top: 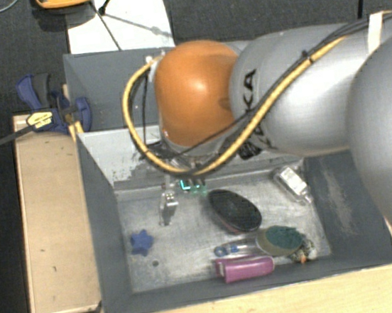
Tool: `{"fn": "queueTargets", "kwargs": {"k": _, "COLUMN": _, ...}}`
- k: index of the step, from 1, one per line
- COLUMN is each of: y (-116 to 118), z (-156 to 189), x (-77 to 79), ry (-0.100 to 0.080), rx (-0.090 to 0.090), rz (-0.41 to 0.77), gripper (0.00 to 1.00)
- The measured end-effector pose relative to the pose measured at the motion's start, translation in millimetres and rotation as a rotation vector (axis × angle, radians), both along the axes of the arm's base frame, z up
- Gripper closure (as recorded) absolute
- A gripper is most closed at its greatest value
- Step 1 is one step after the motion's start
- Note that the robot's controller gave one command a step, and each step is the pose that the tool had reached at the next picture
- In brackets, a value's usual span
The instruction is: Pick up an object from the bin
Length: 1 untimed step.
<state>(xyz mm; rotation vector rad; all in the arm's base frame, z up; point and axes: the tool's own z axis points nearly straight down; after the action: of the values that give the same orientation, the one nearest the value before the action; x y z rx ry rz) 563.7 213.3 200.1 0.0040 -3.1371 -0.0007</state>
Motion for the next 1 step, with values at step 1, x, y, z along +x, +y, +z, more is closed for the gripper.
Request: {"fn": "queueTargets", "kwargs": {"k": 1, "y": 37.4, "z": -129.8, "x": -35.2, "ry": -0.003, "rx": -0.002, "rz": 0.500, "gripper": 0.00}}
